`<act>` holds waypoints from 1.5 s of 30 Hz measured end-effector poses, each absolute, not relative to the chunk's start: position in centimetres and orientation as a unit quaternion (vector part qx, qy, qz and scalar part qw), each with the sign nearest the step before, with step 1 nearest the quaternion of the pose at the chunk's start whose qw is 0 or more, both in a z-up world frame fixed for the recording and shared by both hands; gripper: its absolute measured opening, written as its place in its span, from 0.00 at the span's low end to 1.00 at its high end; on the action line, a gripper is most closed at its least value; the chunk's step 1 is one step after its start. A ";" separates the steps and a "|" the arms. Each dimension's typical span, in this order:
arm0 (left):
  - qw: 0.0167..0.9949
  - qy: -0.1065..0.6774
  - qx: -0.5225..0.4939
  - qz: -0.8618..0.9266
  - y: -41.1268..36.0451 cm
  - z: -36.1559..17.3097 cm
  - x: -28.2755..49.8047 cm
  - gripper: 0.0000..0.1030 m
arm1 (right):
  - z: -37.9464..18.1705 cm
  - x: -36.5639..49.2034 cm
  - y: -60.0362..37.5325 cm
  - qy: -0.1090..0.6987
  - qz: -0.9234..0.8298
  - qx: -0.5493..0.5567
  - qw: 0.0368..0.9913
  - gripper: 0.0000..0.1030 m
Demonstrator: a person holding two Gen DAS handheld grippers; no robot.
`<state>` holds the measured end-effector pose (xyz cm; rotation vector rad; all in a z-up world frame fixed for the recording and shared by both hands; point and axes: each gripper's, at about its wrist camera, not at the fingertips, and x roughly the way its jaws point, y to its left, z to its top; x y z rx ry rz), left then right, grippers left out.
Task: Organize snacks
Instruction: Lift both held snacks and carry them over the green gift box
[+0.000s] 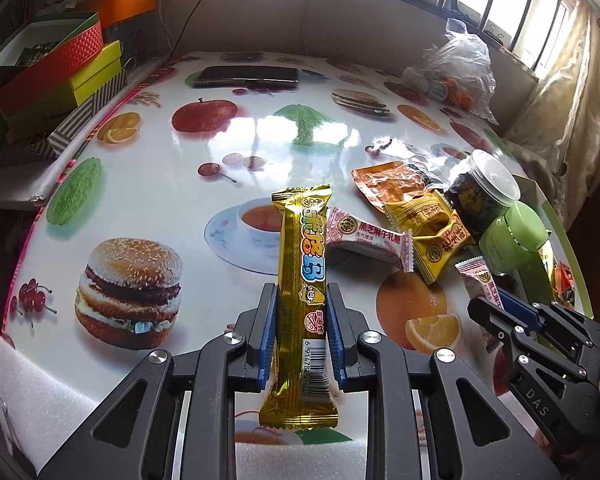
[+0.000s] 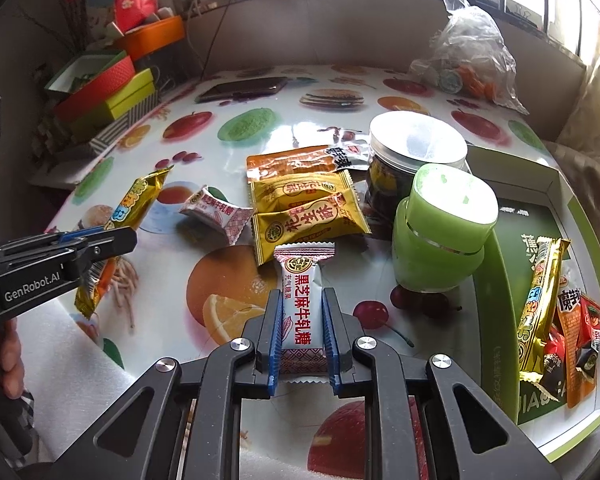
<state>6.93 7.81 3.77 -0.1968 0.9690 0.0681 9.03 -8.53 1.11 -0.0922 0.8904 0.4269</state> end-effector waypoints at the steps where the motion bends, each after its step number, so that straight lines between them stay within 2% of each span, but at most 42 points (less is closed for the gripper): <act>1: 0.881 0.463 -0.095 0.032 7.8 4.0 6.9 0.23 | 1.3 9.0 -8.5 0.425 0.205 -0.044 0.880 0.17; 45: 0.912 0.391 -0.066 -0.103 -2.7 12.8 10.7 0.24 | 10.1 7.0 -17.8 0.332 0.131 0.019 0.934 0.17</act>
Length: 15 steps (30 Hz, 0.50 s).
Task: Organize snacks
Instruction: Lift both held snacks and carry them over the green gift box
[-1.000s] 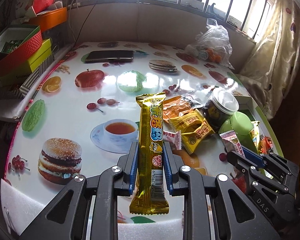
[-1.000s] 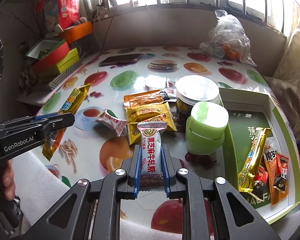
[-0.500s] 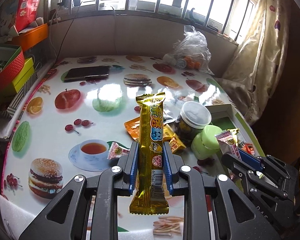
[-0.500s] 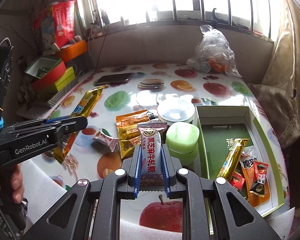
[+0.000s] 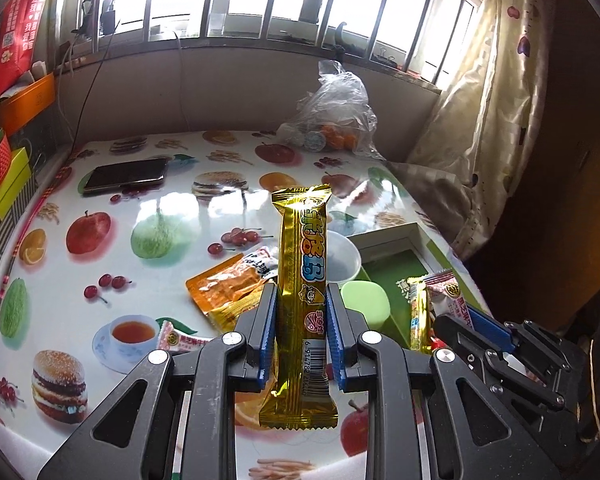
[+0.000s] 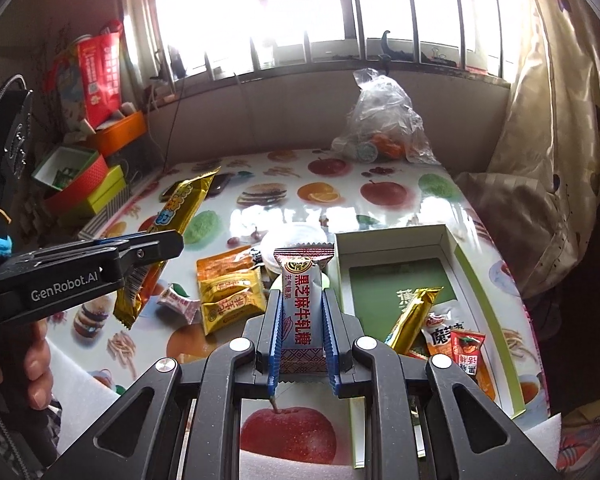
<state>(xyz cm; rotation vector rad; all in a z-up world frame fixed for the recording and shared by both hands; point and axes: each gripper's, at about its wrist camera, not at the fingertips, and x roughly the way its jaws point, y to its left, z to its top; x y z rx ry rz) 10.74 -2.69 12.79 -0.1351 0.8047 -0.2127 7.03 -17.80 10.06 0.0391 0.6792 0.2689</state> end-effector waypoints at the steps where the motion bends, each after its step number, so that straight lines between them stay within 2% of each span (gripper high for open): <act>1: 0.912 0.390 -0.065 -0.107 -3.1 12.9 10.8 0.24 | 10.1 7.0 -18.2 0.331 0.127 0.021 0.935 0.17; 15: 0.899 0.404 -0.056 -0.162 -9.3 12.5 12.7 0.24 | 9.2 7.9 -24.5 0.339 0.058 0.044 0.938 0.17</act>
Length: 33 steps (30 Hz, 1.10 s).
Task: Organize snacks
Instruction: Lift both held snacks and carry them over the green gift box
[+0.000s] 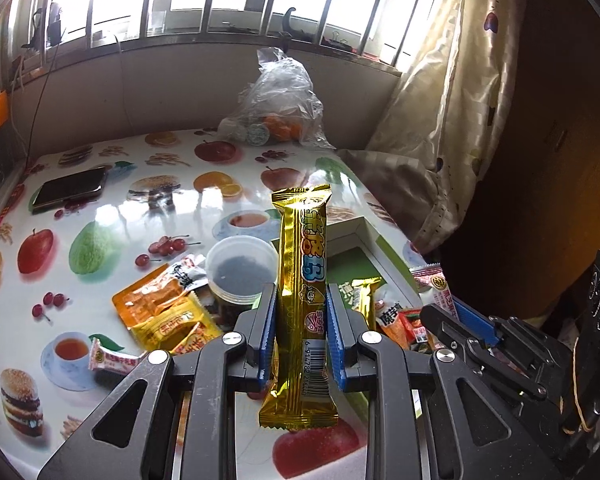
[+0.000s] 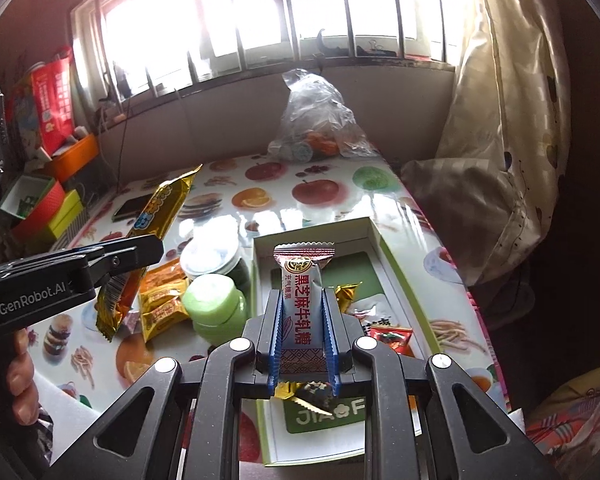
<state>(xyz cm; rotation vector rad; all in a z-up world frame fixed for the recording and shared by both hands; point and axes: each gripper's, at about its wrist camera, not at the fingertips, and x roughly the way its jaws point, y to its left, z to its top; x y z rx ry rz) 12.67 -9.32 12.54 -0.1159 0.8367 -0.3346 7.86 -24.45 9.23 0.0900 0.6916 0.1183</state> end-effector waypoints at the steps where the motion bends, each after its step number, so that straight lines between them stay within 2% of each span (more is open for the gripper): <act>1: 0.896 0.407 -0.055 -0.167 -9.8 12.4 12.8 0.24 | 9.0 8.0 -24.9 0.341 0.053 0.045 0.937 0.17; 33: 0.851 0.489 -0.018 -0.190 -17.1 5.9 16.9 0.24 | 2.6 12.4 -28.6 0.412 0.016 0.039 0.910 0.17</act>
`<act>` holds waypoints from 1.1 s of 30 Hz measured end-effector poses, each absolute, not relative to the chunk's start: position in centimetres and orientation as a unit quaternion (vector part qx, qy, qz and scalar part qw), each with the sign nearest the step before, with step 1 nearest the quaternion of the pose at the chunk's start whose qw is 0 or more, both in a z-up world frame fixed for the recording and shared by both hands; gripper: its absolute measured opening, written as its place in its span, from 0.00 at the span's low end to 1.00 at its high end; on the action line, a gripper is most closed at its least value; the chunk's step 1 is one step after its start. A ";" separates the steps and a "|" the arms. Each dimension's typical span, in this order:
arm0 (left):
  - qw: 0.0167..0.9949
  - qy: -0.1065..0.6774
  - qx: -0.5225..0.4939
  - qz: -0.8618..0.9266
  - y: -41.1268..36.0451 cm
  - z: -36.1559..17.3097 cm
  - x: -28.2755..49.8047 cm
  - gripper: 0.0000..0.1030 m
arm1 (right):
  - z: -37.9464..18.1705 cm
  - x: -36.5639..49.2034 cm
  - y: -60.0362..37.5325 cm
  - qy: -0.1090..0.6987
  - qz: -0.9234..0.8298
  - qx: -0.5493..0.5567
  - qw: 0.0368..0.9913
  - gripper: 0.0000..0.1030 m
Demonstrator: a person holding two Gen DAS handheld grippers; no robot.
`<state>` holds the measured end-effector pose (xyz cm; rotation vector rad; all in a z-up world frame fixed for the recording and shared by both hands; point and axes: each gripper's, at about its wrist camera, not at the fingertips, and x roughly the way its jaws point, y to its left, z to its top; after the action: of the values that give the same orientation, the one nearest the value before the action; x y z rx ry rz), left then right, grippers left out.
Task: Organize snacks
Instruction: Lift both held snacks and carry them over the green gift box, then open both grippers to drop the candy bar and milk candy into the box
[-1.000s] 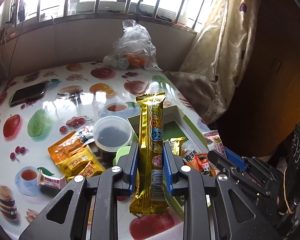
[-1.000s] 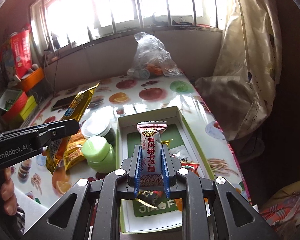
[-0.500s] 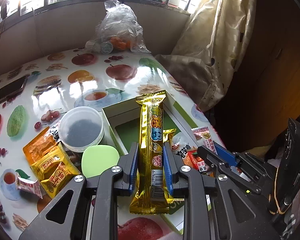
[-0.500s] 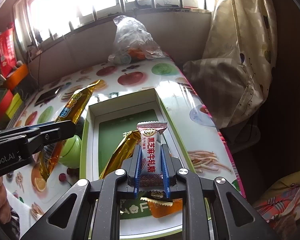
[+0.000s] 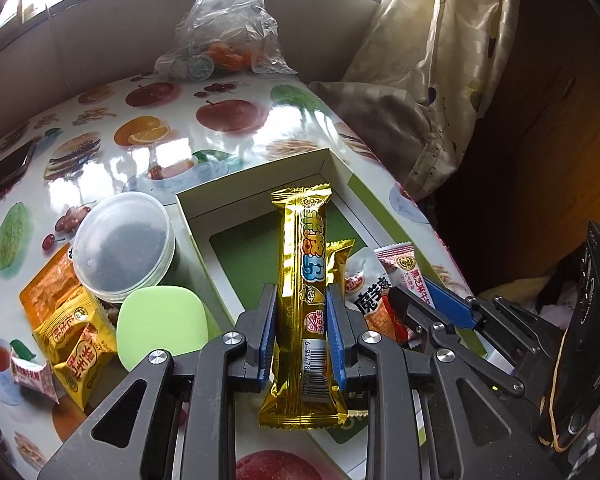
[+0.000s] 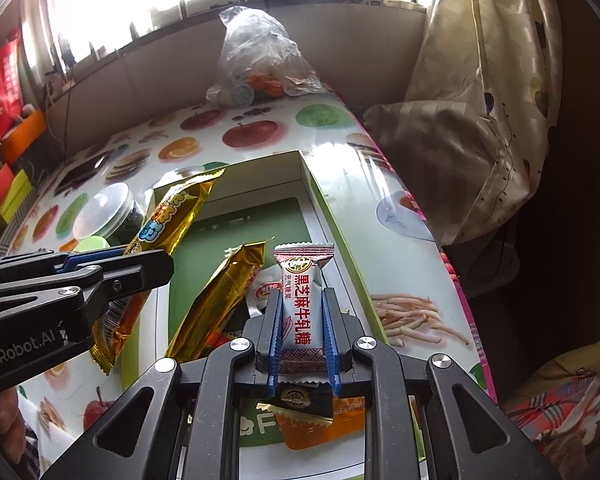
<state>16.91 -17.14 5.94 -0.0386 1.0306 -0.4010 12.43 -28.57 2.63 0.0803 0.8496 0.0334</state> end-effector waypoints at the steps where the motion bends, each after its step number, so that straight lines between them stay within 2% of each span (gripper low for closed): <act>1: 0.850 0.491 -0.018 -0.190 -17.2 5.8 16.9 0.24 | 2.5 12.4 -28.6 0.412 0.016 0.039 0.910 0.17; 19: 0.847 0.500 0.006 -0.179 -18.5 5.1 17.3 0.24 | 2.1 12.9 -28.6 0.407 0.017 0.037 0.913 0.18; 27: 0.847 0.500 0.010 -0.178 -18.7 5.1 17.3 0.24 | 1.9 12.9 -28.3 0.410 0.020 0.033 0.911 0.23; 28: 0.847 0.500 0.009 -0.178 -18.7 5.1 17.3 0.26 | 1.8 12.9 -28.3 0.411 0.020 0.032 0.911 0.24; 31: 0.847 0.499 0.005 -0.182 -18.6 5.2 17.3 0.39 | 1.8 12.8 -28.2 0.411 0.020 0.032 0.911 0.27; 33: 0.848 0.498 0.004 -0.182 -18.6 5.2 17.2 0.39 | 1.9 12.7 -28.2 0.411 0.022 0.035 0.911 0.29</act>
<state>17.22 -18.57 5.19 0.0081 1.0505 -0.3843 12.72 -28.25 1.89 0.0729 0.8463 0.0443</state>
